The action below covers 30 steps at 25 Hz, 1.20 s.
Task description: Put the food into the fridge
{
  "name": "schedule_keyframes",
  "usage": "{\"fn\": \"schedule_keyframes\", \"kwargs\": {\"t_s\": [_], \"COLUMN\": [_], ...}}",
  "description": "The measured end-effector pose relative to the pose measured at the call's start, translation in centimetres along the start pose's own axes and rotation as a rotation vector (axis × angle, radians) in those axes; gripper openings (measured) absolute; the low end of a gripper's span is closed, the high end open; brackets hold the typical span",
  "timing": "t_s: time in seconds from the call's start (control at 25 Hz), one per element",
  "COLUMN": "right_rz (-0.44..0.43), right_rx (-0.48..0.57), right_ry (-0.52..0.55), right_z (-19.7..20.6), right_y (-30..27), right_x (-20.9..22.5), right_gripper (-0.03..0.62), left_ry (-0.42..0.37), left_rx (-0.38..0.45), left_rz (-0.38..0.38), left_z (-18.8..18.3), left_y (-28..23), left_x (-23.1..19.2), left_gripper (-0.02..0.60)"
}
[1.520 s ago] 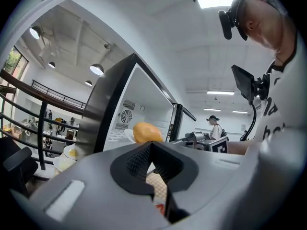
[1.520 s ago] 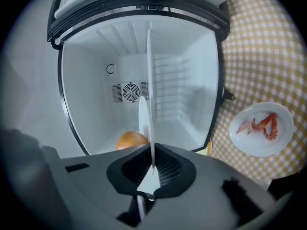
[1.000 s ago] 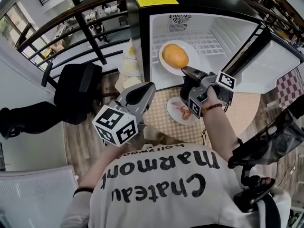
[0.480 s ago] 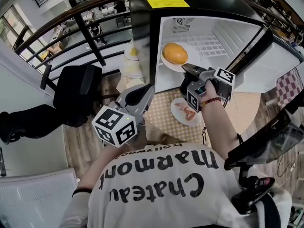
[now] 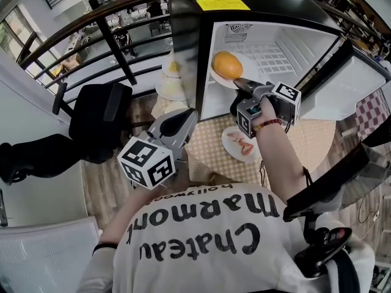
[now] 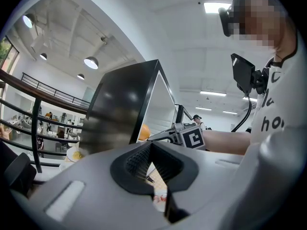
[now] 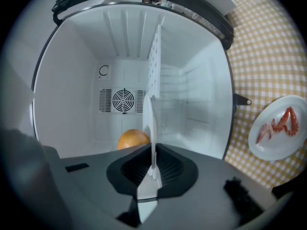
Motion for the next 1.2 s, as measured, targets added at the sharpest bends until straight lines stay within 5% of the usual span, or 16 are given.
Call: {"fn": "schedule_keyframes", "kwargs": {"t_s": [0.96, 1.2], "right_rz": [-0.003, -0.038], "right_rx": [0.045, 0.043], "right_ry": [0.028, 0.010], "right_z": [-0.1, 0.0], "right_y": [-1.5, -1.1], "right_x": [-0.6, -0.4], "right_gripper": [0.029, 0.083], "left_ry": [0.013, 0.008], "left_rx": [0.006, 0.001], "left_rz": [-0.035, -0.040], "left_z": [0.6, 0.6], "left_y": [1.7, 1.8], "left_x": [-0.8, -0.6], "left_gripper": [0.008, 0.007]}}
Point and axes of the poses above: the fingertips, and each gripper's own axes: y backward along the fingers, x to its right, z out of its underside, the point moved 3 cm from there along y, backward along the fingers, and after that the axes turned 8 degrees about -x, right-handed, at the moved point
